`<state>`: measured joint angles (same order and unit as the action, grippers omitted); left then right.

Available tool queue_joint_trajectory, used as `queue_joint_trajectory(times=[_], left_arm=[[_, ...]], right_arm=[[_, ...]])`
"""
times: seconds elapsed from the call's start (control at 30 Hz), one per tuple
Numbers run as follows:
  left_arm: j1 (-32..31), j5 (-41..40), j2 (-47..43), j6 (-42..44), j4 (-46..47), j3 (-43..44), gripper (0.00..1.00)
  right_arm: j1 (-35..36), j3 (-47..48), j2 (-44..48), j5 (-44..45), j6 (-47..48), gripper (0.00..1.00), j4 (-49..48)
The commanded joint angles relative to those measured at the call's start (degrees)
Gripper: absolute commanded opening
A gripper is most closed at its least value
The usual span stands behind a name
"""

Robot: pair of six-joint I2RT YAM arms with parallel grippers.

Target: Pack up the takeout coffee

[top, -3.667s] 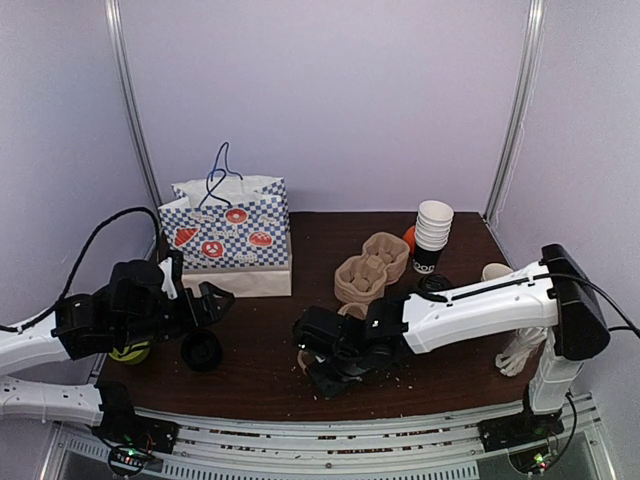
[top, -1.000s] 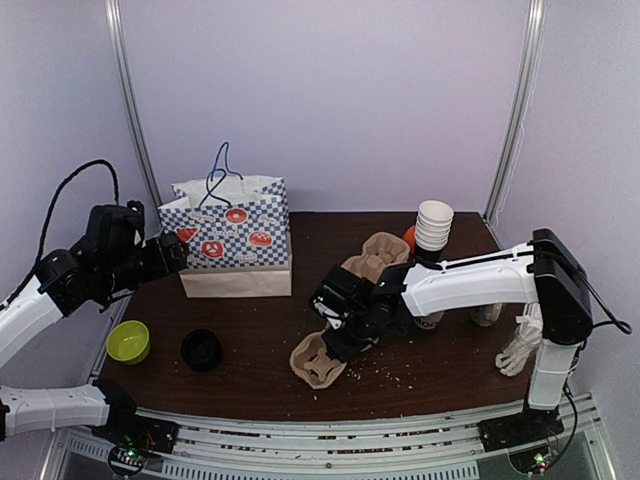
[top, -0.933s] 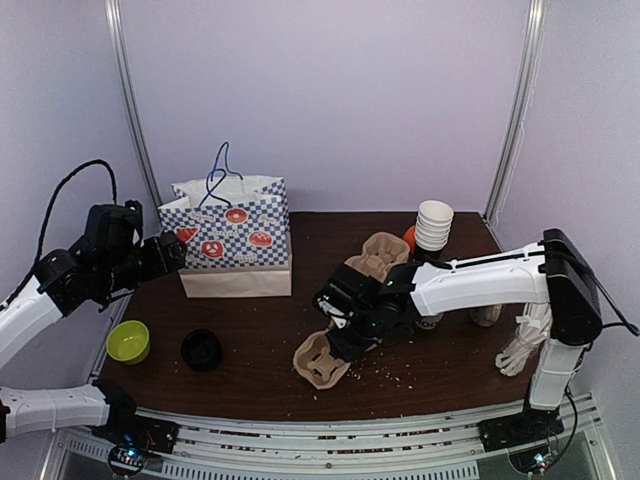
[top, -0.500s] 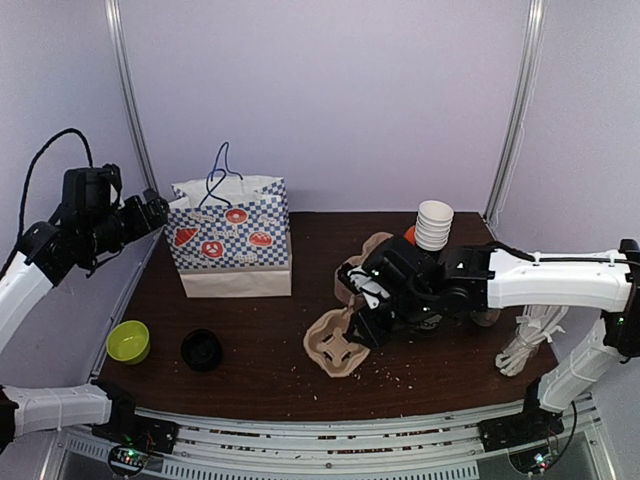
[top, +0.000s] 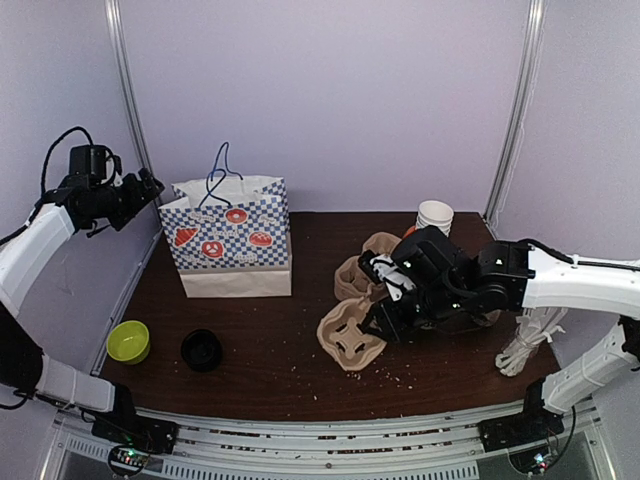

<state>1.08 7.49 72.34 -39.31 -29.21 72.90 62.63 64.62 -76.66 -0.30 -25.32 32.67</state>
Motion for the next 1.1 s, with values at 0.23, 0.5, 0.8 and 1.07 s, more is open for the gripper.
queue_joint_trajectory(times=[0.23, 0.5, 0.8, 1.07], left_arm=[[0.0, 12.0, 9.6, 8.0, 0.3, 9.7, 0.96], [-1.6, 10.9, 15.1, 11.7, -2.0, 13.7, 0.95], [-6.6, 2.6, 16.3, 15.8, -5.8, 14.7, 0.86], [-10.3, -1.8, 12.1, 14.9, -5.1, 9.8, 0.62]], right_arm=[[0.2, 1.5, 2.0, 2.7, 0.2, 0.34, 1.7], [0.1, 2.9, 1.6, 3.4, 0.1, 0.34, 2.2], [0.2, 4.6, 1.5, 4.4, 0.3, 0.34, 3.5], [0.1, 5.3, 1.8, 4.8, 0.4, 0.34, 3.6]])
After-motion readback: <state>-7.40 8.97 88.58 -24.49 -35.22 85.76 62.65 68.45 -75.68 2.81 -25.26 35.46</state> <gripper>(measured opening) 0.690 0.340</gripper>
